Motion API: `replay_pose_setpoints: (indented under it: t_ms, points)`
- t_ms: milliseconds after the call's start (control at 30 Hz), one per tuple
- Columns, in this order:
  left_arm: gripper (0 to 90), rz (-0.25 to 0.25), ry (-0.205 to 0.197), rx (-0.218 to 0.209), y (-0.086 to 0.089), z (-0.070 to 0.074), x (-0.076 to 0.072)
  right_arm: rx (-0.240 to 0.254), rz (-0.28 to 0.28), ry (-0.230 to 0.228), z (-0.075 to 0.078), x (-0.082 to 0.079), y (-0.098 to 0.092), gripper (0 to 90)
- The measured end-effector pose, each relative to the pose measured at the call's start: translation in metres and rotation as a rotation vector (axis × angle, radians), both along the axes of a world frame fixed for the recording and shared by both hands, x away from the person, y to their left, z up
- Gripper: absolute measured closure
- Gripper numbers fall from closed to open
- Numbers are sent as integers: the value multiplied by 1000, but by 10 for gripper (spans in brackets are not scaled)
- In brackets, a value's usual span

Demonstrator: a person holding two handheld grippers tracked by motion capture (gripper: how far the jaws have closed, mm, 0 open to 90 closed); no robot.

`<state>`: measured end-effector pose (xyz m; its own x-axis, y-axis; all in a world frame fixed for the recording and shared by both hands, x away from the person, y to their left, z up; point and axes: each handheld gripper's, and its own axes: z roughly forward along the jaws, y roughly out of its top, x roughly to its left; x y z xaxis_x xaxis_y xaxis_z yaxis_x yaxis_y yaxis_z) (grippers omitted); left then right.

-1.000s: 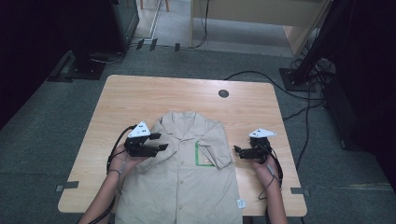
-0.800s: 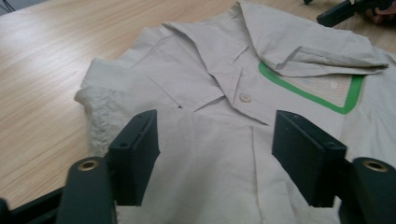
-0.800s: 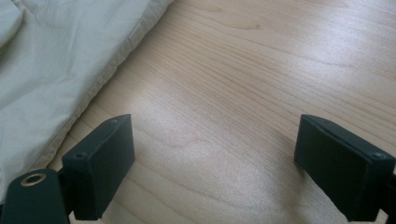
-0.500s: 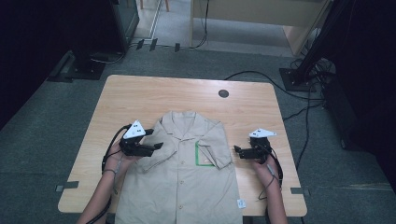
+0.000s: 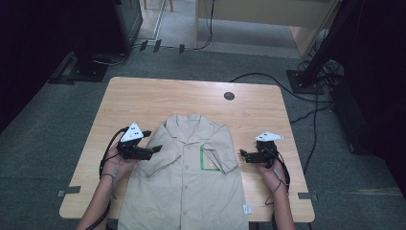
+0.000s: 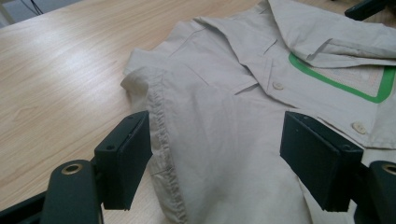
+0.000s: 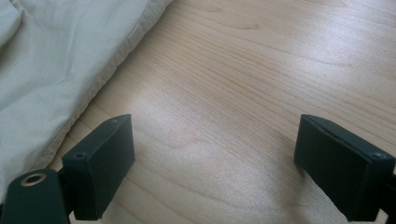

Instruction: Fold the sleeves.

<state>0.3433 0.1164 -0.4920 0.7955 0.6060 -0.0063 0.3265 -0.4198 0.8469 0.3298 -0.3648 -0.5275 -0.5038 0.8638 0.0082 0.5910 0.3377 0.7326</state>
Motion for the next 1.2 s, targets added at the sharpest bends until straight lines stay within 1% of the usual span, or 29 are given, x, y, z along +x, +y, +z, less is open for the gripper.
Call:
replay_pose_setpoints:
  t_ms: [300, 333, 367, 400, 767, 1200]
  points:
    - [249, 22, 10, 6, 11, -3, 2, 0, 0, 0, 0, 0, 0, 117]
    - [244, 25, 11, 4, 12, -4, 2, 0, 0, 0, 0, 0, 0, 117]
    - [213, 23, 11, 6, 13, -4, 3, 0, 0, 0, 0, 0, 0, 117]
    - [211, 25, 12, 9, 14, -5, 3, 0, -1, 0, 0, 0, 0, 117]
    - [211, 40, 46, 1, 25, -10, 6, 1, -1, 0, 0, 0, 0, 118]
    - [211, 46, 61, 11, 35, -15, 6, 1, -2, 0, 0, 0, 0, 118]
